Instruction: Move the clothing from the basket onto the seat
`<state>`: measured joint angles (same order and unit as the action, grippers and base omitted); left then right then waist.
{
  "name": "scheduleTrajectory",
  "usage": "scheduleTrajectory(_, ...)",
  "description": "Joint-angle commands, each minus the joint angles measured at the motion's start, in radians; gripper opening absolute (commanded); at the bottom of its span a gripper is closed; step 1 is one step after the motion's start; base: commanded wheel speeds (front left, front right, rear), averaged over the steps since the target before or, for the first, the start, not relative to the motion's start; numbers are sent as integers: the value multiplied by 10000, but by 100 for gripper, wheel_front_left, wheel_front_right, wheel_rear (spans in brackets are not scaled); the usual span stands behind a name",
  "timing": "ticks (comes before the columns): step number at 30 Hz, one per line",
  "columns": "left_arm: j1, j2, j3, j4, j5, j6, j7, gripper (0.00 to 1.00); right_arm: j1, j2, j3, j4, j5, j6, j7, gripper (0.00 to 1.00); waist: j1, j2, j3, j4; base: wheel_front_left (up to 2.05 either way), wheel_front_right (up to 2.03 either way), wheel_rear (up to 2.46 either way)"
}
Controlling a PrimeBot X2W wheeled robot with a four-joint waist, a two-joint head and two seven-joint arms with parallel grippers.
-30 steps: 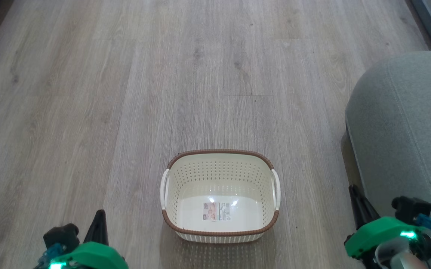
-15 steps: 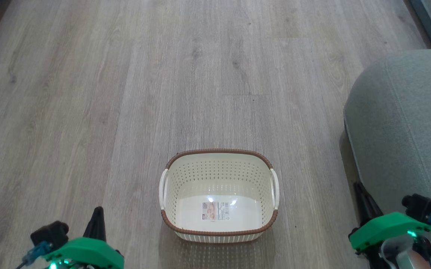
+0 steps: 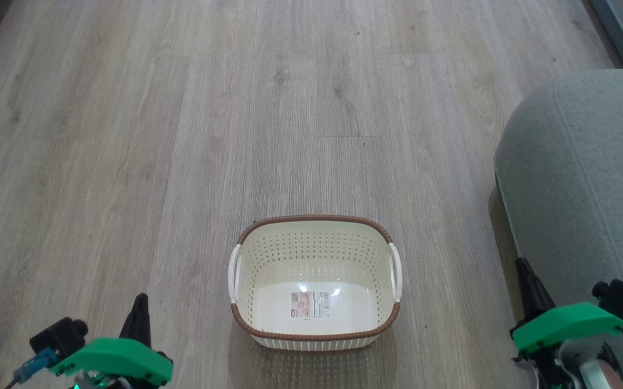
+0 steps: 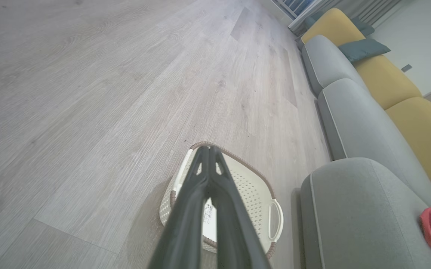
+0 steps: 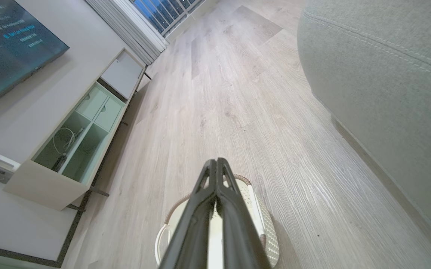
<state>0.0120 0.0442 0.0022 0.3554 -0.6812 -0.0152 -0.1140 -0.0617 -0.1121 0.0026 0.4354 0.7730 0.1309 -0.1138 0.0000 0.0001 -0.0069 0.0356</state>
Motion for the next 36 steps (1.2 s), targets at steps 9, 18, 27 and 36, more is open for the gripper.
scheduleTrajectory(9,-618,50,322,-465,-1286,-183,297,0,-452,57,-158,-573,1170,0,318,0,0,-1,13,-44,0,0,0)
scheduleTrajectory(18,-705,51,441,-559,-2475,-328,592,0,-454,141,-309,-771,2238,0,610,0,0,-1,26,-91,0,0,0)
scheduleTrajectory(27,-774,52,535,-634,-3422,-443,826,0,-455,207,-429,-929,3090,0,842,0,0,-1,36,-128,0,0,0)
scheduleTrajectory(36,-852,54,642,-719,-4491,-573,1091,0,-456,282,-564,-1108,4052,-1,1104,0,0,-1,48,-169,0,0,0)
